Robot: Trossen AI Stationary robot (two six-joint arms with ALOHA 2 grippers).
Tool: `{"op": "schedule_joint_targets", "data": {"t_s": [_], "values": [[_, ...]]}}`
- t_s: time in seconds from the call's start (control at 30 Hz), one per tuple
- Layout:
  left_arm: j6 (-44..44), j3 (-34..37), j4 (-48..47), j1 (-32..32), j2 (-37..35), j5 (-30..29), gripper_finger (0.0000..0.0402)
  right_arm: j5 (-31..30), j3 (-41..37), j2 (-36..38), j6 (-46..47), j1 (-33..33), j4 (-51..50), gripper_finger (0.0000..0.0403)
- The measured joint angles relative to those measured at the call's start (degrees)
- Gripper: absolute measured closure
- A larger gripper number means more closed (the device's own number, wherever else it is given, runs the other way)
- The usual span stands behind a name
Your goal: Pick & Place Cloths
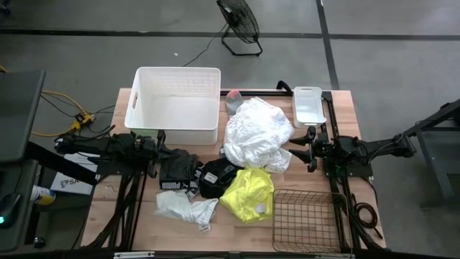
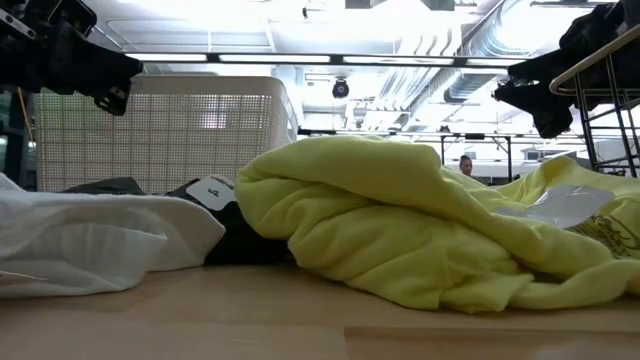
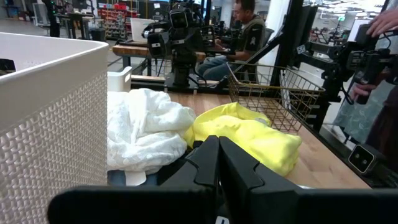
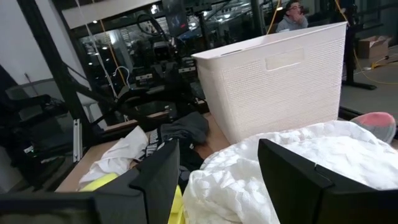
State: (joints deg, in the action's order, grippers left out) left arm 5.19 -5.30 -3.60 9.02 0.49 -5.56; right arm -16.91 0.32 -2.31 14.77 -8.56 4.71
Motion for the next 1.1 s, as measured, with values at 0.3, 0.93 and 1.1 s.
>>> {"op": "schedule_joint_targets", "data": {"t_s": [0.3, 0.93, 1.1], "values": [[0.0, 0.0, 0.0, 0.0, 0.0, 0.0, 0.0391, 1.2, 0.5, -0.2, 6.5, 0.0, -0.3, 0.0192], [0.0, 0.0, 0.0, 0.0, 0.0, 0.0, 0.0391, -8.1, 21.1, -21.4, 3.6, 0.0, -15.5, 0.0192], [0.0, 0.0, 0.0, 0.0, 0.0, 0.0, 0.0391, -7.3, 28.0, -29.8, -0.4, 0.6, -23.0, 0.0192]]}}
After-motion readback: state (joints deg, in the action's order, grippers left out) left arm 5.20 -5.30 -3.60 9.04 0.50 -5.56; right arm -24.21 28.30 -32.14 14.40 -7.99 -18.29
